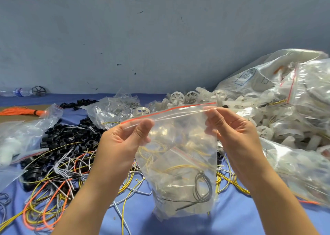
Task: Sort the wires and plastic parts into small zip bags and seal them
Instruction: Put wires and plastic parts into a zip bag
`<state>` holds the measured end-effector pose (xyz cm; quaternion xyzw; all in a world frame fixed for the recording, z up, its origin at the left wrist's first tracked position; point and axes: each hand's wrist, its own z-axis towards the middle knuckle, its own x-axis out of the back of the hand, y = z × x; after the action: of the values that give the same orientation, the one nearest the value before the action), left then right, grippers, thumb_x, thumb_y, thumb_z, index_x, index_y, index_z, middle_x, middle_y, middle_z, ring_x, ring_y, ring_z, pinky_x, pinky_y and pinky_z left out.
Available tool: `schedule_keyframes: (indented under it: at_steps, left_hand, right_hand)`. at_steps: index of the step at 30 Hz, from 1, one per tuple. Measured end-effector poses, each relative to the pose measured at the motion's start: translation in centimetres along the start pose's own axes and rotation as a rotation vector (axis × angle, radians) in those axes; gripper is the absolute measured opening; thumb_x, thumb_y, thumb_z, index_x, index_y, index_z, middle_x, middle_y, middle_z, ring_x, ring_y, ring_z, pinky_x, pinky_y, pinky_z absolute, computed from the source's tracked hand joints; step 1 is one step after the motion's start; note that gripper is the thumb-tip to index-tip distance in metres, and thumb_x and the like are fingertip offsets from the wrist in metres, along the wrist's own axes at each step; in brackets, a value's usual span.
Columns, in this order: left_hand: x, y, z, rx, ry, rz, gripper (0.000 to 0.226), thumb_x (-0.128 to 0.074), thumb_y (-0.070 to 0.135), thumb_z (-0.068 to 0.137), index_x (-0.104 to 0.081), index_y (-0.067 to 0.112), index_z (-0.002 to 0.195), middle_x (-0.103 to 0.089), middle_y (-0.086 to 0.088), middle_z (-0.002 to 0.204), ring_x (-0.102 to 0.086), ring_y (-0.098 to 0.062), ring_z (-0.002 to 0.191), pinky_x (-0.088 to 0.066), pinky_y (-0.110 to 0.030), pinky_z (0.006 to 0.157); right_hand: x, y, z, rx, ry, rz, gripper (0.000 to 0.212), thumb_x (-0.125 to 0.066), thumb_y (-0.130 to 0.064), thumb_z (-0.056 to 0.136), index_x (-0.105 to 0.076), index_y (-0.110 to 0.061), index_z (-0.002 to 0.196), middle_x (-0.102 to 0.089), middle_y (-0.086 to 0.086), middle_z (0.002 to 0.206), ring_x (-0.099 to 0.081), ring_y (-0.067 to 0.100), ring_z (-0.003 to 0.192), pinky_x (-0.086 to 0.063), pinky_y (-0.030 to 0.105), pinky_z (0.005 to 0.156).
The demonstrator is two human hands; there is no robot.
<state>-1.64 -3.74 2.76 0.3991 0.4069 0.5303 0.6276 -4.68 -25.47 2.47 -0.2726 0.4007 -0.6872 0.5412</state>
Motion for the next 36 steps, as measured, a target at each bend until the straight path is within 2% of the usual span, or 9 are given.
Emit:
schedule_keyframes:
  at_steps: [8, 16, 18, 21, 24, 26, 32, 34, 36]
  left_hand:
    - [0.3, 0.0, 0.1, 0.021, 0.017, 0.001, 0.039, -0.072, 0.054, 0.064, -0.077, 0.028, 0.092, -0.070, 0.007, 0.071, -0.061, -0.007, 0.063, -0.048, -0.035, 0.075]
    - [0.4, 0.2, 0.0, 0.017, 0.021, 0.006, 0.034, -0.072, 0.052, 0.064, -0.077, 0.031, 0.090, -0.072, 0.009, 0.075, -0.061, -0.003, 0.062, -0.046, -0.029, 0.071]
    - [0.3, 0.2, 0.0, 0.014, 0.014, 0.007, 0.031, -0.072, 0.050, 0.067, -0.077, 0.031, 0.091, -0.073, 0.008, 0.077, -0.062, -0.003, 0.063, -0.047, -0.028, 0.071]
    - [0.1, 0.1, 0.0, 0.016, 0.007, -0.001, 0.030, -0.072, 0.047, 0.069, -0.077, 0.028, 0.092, -0.074, 0.008, 0.080, -0.061, -0.003, 0.064, -0.048, -0.020, 0.067]
    - [0.1, 0.0, 0.0, 0.015, -0.006, 0.003, 0.030, -0.073, 0.047, 0.070, -0.077, 0.028, 0.093, -0.074, 0.007, 0.078, -0.062, -0.003, 0.063, -0.049, -0.014, 0.061]
    - [0.0, -0.1, 0.0, 0.013, -0.009, -0.001, 0.031, -0.073, 0.047, 0.070, -0.077, 0.028, 0.093, -0.073, 0.007, 0.076, -0.062, -0.004, 0.063, -0.048, -0.012, 0.061]
    - [-0.1, 0.0, 0.0, -0.001, -0.004, -0.018, 0.028, -0.073, 0.042, 0.071, -0.078, 0.024, 0.092, -0.074, 0.008, 0.077, -0.062, -0.001, 0.061, -0.048, -0.010, 0.060]
    - [-0.1, 0.1, 0.0, -0.002, -0.005, -0.018, 0.027, -0.073, 0.042, 0.071, -0.078, 0.025, 0.091, -0.074, 0.007, 0.078, -0.062, -0.001, 0.062, -0.048, -0.010, 0.061]
    - [0.0, 0.1, -0.1, 0.001, -0.007, -0.008, 0.026, -0.073, 0.044, 0.071, -0.077, 0.028, 0.092, -0.074, 0.007, 0.079, -0.062, -0.002, 0.063, -0.049, -0.012, 0.062]
  right_hand:
    - [-1.2, 0.0, -0.1, 0.064, 0.136, 0.034, 0.013, -0.067, -0.038, 0.084, -0.076, -0.030, 0.083, -0.063, -0.010, 0.067, -0.049, 0.008, 0.060, -0.044, 0.015, 0.062]
    - [-1.6, 0.1, -0.1, 0.081, 0.128, 0.022, 0.017, -0.063, -0.039, 0.087, -0.074, -0.025, 0.084, -0.057, -0.011, 0.064, -0.048, 0.007, 0.061, -0.043, 0.015, 0.064]
    - [-1.7, 0.1, 0.0, 0.050, 0.114, 0.045, 0.018, -0.063, -0.039, 0.086, -0.073, -0.025, 0.084, -0.056, -0.010, 0.065, -0.049, 0.007, 0.063, -0.046, 0.020, 0.071]
    - [-1.7, 0.0, 0.0, -0.010, 0.055, 0.107, 0.019, -0.063, -0.043, 0.084, -0.075, -0.027, 0.085, -0.059, -0.008, 0.071, -0.051, 0.010, 0.064, -0.047, 0.037, 0.078]
    - [-1.6, -0.2, -0.3, -0.021, 0.017, 0.089, 0.025, -0.067, -0.047, 0.081, -0.076, -0.024, 0.082, -0.061, -0.006, 0.070, -0.050, 0.012, 0.065, -0.044, 0.040, 0.080]
    - [-1.6, -0.2, -0.4, -0.021, 0.023, 0.088, 0.024, -0.069, -0.045, 0.079, -0.075, -0.022, 0.079, -0.061, -0.006, 0.068, -0.050, 0.012, 0.066, -0.044, 0.039, 0.079]
    - [-1.7, -0.2, -0.3, 0.016, 0.078, 0.042, 0.022, -0.068, -0.044, 0.078, -0.072, -0.023, 0.071, -0.059, -0.010, 0.062, -0.050, 0.007, 0.062, -0.044, 0.015, 0.065]
    - [-1.9, -0.1, -0.2, 0.021, 0.089, 0.044, 0.020, -0.068, -0.041, 0.080, -0.073, -0.025, 0.071, -0.059, -0.013, 0.061, -0.050, 0.005, 0.061, -0.045, 0.015, 0.066]
    - [-2.0, 0.0, -0.2, 0.002, 0.081, 0.065, 0.020, -0.067, -0.043, 0.080, -0.074, -0.025, 0.074, -0.059, -0.012, 0.063, -0.050, 0.007, 0.063, -0.048, 0.024, 0.073]
